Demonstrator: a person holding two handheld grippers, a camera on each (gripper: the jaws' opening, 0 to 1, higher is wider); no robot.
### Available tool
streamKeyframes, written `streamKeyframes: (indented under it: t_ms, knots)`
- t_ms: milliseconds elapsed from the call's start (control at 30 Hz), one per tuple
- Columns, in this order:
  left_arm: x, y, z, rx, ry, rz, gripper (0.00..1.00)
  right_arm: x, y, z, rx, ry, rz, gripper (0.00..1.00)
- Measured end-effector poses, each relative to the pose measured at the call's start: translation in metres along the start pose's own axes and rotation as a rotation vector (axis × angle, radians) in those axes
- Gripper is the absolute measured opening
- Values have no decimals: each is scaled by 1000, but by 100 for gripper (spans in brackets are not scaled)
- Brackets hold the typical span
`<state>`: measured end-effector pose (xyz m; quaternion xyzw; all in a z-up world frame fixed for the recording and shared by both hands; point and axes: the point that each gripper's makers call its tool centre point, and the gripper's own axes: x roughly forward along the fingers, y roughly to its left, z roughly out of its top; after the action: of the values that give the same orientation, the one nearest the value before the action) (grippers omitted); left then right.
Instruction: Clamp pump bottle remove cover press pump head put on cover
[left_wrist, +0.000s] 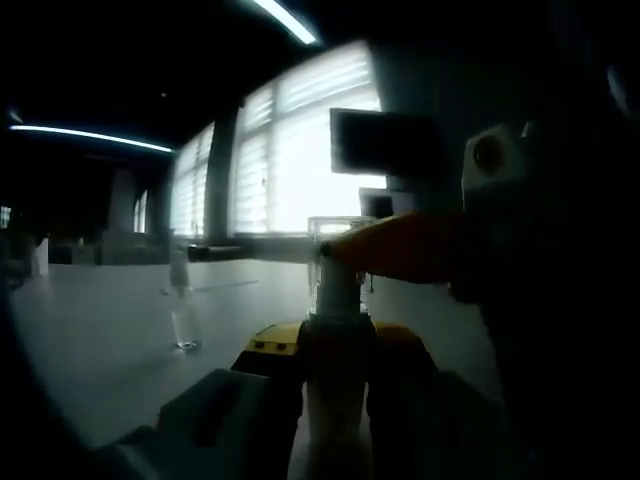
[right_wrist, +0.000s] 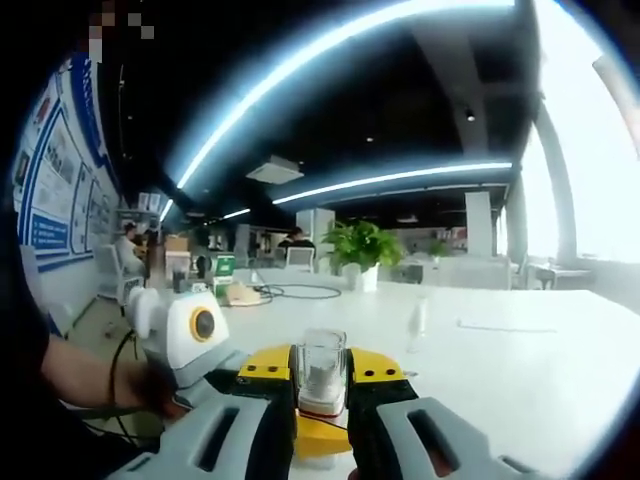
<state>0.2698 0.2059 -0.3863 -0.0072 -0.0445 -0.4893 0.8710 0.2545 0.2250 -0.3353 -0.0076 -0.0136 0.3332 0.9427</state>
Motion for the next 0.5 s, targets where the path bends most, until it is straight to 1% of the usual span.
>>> streamKeyframes:
  t_ms: [300,500]
  knots:
    - [-1,0,0,2,0,1,14,-2,3,12,-6,-24,6,14]
    - [-1,0,0,1,0,0,14,-1,1,14,-9,-26,1,14]
